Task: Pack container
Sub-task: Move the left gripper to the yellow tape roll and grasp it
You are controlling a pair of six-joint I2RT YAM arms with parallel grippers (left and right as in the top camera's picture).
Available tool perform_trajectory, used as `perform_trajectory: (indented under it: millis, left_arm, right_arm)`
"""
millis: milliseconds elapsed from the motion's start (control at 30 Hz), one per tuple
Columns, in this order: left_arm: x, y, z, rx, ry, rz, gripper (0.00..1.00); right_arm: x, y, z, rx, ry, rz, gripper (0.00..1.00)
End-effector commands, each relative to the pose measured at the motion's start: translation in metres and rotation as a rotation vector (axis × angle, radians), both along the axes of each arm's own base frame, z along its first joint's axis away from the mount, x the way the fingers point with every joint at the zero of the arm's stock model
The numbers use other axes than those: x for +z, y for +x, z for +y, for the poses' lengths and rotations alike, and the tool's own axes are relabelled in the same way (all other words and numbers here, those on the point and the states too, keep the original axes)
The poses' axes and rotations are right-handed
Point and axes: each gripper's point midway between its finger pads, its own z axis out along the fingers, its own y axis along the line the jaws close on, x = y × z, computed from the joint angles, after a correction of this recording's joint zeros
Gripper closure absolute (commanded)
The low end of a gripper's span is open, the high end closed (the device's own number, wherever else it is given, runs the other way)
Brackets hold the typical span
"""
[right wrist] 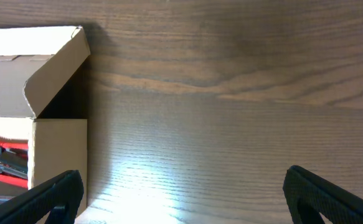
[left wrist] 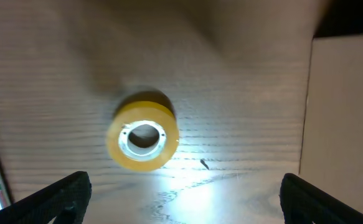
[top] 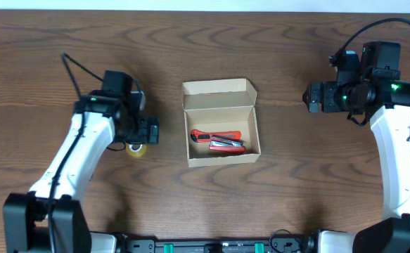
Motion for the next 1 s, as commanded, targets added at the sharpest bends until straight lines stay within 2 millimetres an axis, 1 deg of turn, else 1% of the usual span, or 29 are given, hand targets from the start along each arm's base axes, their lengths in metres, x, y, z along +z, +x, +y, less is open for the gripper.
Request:
perform_trajectory:
  millis: [0, 133, 333, 600, 967]
  left_arm:
    - [-0.004, -0.002, -0.006, -0.037, 0.020, 0.015, 0.05]
    - [-0.006, -0.004, -0.011, -0.056, 0.031, 0.020, 0.05]
    - [-0.015, -0.010, -0.010, -0.062, 0.043, 0.039, 0.05]
    - [-0.022, -0.009, -0.011, -0.075, 0.044, 0.045, 0.05]
    - [-0.053, -0.009, -0.017, -0.080, 0.029, 0.122, 0.05]
  right_arm:
    - [-0.002, 0.000, 0.000, 0.010, 0.007, 0.006, 0.01]
    - [-0.002, 0.000, 0.000, 0.007, 0.009, 0.005, 0.01]
    - [-0.002, -0.001, 0.001, 0.010, 0.015, 0.010, 0.01]
    - [-0.003, -0.003, 0.002, 0.010, 0.016, 0.016, 0.01]
    - [-0.003, -0.003, 0.002, 0.010, 0.016, 0.018, 0.01]
